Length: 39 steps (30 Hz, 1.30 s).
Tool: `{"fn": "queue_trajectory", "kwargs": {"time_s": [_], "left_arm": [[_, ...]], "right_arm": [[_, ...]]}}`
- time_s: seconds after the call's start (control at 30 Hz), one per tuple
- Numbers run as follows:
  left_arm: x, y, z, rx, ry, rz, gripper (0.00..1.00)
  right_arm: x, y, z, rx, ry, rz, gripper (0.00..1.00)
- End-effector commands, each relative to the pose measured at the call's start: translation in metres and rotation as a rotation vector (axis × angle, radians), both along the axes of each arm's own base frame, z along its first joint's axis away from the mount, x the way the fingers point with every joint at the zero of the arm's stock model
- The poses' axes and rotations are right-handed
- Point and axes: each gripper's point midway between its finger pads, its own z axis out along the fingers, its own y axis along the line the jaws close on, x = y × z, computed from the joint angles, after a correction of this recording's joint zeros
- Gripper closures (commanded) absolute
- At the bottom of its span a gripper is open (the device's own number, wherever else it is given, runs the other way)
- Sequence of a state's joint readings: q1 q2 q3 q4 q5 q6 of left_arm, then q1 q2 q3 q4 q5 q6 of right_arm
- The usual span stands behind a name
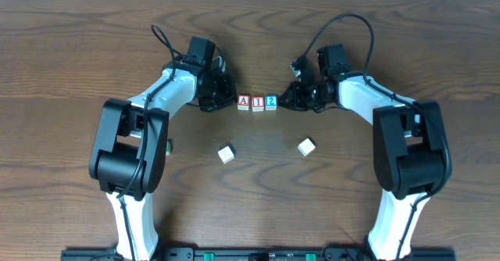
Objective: Spell out Ai2
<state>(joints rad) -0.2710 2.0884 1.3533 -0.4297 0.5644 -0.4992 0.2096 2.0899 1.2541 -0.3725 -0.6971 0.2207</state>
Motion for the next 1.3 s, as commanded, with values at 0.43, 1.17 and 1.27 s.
{"fn": "queue_trajectory", "kwargs": {"time_s": [0.43, 1.17, 1.27], "left_arm": [[-0.006, -0.006, -0.004, -0.026, 0.053, 0.012, 0.94], [0.005, 0.042, 0.023, 0.103, 0.001, -0.004, 0.94], [0.014, 0.052, 0.065, 0.154, -0.096, -0.028, 0.94]], "right_arm": [[-0.002, 0.011, -0.003, 0.023, 0.017, 0.001, 0.98], [0.021, -0.020, 0.031, -0.053, -0.055, -0.060, 0.98], [0.024, -0.037, 0.068, -0.146, -0.134, -0.067, 0.98]]}}
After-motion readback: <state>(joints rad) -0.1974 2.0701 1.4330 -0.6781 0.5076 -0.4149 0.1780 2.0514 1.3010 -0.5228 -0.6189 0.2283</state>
